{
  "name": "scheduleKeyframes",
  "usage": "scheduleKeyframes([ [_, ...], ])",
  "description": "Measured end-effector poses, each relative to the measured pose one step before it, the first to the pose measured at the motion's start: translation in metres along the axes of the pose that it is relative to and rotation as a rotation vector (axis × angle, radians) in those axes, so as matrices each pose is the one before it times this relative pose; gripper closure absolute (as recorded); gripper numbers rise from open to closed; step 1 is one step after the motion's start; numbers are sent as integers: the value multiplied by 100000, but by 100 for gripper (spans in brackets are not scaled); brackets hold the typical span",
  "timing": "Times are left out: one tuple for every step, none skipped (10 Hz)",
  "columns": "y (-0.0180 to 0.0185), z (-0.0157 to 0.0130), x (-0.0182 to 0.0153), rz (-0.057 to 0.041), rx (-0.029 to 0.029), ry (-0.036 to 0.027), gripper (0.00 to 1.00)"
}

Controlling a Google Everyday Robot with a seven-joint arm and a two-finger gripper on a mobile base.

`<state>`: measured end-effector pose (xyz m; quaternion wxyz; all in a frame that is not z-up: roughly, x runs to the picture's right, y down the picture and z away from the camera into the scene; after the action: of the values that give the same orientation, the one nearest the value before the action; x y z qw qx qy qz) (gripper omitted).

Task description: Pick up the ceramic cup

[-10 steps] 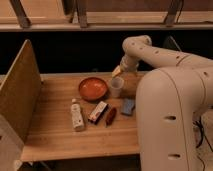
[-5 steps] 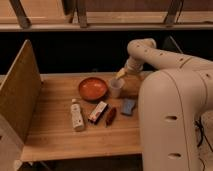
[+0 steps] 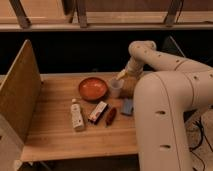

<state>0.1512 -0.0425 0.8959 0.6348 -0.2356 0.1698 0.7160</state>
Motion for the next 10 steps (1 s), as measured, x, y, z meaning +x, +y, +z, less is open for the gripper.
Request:
scheduleKeyframes([
  [802,1109,-142,861,-109,2843,20],
  [454,812,-15,912,-135,1740,20],
  [34,849,226,978,530,2398,20],
  [-47,1197,335,768,1023,3430,25],
  [39,811,160,129,680,2283,34],
  [125,684,56,-90,438,1823,43],
  [-32,391,-131,44,319,1034,54],
  [-30,111,-332,124,104,78,65],
  [160,-143,-356,-110,-183,-571,74],
  [165,-259,-329,-229,-531,-837,84],
])
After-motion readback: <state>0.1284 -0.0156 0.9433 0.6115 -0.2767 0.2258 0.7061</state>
